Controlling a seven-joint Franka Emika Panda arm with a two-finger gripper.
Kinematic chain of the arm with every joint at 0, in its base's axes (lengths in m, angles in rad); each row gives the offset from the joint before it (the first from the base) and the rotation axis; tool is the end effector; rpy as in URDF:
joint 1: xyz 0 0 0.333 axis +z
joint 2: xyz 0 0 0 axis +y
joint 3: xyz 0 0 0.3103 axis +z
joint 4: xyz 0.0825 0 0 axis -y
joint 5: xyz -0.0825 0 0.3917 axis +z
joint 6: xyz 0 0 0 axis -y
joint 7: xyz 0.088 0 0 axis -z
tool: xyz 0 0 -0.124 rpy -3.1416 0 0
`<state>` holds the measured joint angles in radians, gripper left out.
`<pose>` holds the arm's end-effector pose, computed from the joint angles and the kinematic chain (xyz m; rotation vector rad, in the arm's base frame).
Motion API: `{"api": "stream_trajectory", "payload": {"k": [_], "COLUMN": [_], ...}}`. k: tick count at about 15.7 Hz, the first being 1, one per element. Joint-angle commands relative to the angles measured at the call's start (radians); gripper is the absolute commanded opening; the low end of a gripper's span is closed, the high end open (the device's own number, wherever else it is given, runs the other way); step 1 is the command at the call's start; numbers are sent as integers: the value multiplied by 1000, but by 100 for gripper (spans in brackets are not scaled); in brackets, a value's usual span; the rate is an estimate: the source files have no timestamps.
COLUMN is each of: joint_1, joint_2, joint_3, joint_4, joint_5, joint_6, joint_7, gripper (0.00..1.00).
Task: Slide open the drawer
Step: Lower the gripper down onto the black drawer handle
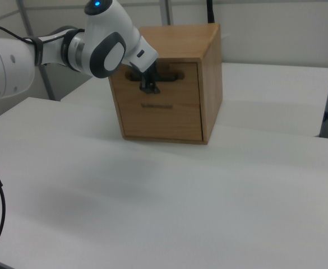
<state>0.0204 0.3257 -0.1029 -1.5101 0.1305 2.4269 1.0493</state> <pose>0.7175 -0.0472 0.5248 -2.2478 1.5195 -0.6804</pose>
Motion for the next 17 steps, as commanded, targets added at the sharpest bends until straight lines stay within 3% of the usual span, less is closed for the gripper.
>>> {"api": "stream_trajectory", "payload": {"k": [1, 6, 17], "joint_1": [10, 6, 10], "joint_2": [29, 35, 94], "joint_3": [-3, -3, 11], "joint_4": [19, 21, 59], "joint_5": [20, 60, 57], "joint_6": [58, 78, 124], "joint_7": [17, 11, 14], "gripper": [54, 53, 50]}}
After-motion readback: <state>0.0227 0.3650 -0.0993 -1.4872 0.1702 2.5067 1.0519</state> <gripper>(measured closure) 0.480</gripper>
